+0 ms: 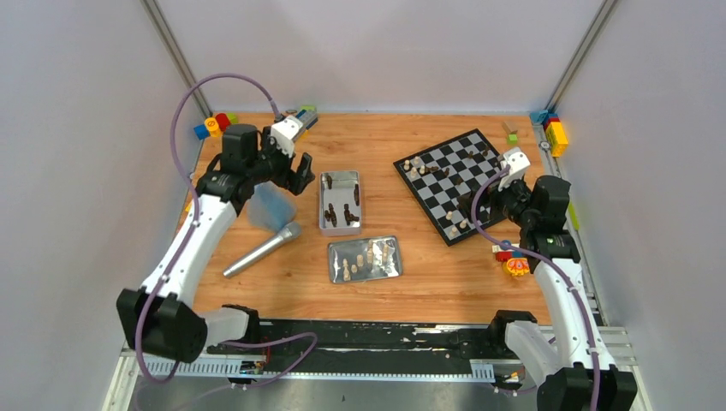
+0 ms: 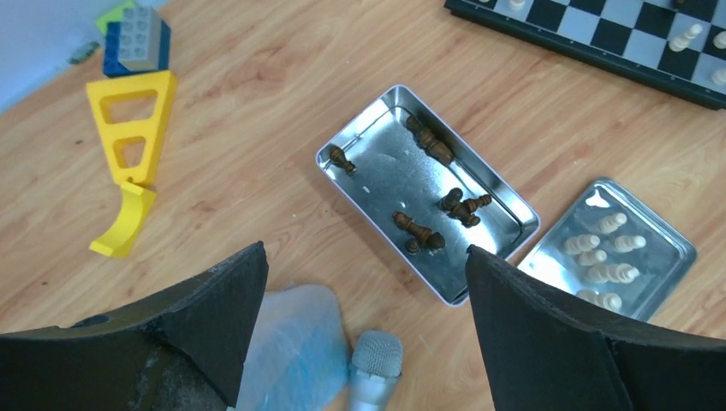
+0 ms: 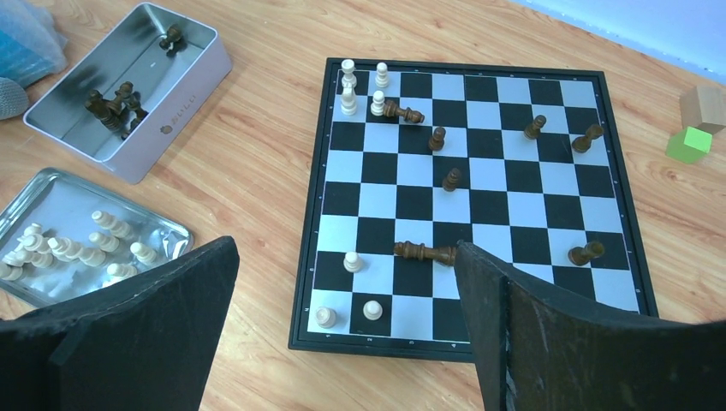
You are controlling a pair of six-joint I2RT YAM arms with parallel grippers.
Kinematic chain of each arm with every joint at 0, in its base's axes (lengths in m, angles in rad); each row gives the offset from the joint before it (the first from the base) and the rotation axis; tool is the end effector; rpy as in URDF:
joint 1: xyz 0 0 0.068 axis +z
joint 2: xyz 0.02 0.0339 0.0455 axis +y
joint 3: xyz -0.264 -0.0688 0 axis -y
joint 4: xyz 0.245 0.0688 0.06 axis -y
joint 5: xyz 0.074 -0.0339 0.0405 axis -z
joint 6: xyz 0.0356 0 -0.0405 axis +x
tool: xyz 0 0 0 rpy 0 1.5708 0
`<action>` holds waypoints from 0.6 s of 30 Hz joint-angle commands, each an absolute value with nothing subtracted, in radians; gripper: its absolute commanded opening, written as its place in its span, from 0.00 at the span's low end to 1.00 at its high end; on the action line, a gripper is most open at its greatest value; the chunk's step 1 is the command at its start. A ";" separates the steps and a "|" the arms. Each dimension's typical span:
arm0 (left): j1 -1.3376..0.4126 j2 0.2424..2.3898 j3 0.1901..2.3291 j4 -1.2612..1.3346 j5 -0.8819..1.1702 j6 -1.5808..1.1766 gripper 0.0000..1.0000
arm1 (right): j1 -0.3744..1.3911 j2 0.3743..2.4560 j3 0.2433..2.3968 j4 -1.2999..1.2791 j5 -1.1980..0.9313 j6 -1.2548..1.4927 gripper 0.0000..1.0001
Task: Set up the chess pieces on the board
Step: Move the storage box to the center of the board.
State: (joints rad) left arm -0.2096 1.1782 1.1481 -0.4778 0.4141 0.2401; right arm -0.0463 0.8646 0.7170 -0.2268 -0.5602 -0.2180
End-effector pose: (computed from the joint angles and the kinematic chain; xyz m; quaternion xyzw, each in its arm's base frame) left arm 0.2502 -0.0679 0.3582 0.2897 0.7992 -0.1696 0.4986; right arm 0.1974 0.0098 0.2996 -0.2232 0.7779 0.1551 0.5666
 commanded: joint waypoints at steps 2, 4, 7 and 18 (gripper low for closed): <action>-0.254 1.351 1.242 -0.413 0.368 0.194 0.91 | -0.040 0.870 0.706 -0.193 -0.551 -0.252 1.00; -0.278 1.427 1.274 -0.415 0.331 0.202 0.89 | -0.041 0.869 0.701 -0.194 -0.550 -0.256 1.00; -0.310 1.549 1.320 -0.443 0.294 0.196 0.82 | -0.041 0.879 0.696 -0.196 -0.559 -0.261 1.00; -0.344 1.766 1.373 -0.504 0.170 0.141 0.70 | -0.038 0.886 0.707 -0.219 -0.597 -0.261 1.00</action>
State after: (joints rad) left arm -0.3401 1.7443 1.3354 -0.4644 0.2150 0.1837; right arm -0.0460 0.9012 0.7002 -0.2352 -0.5667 -0.2424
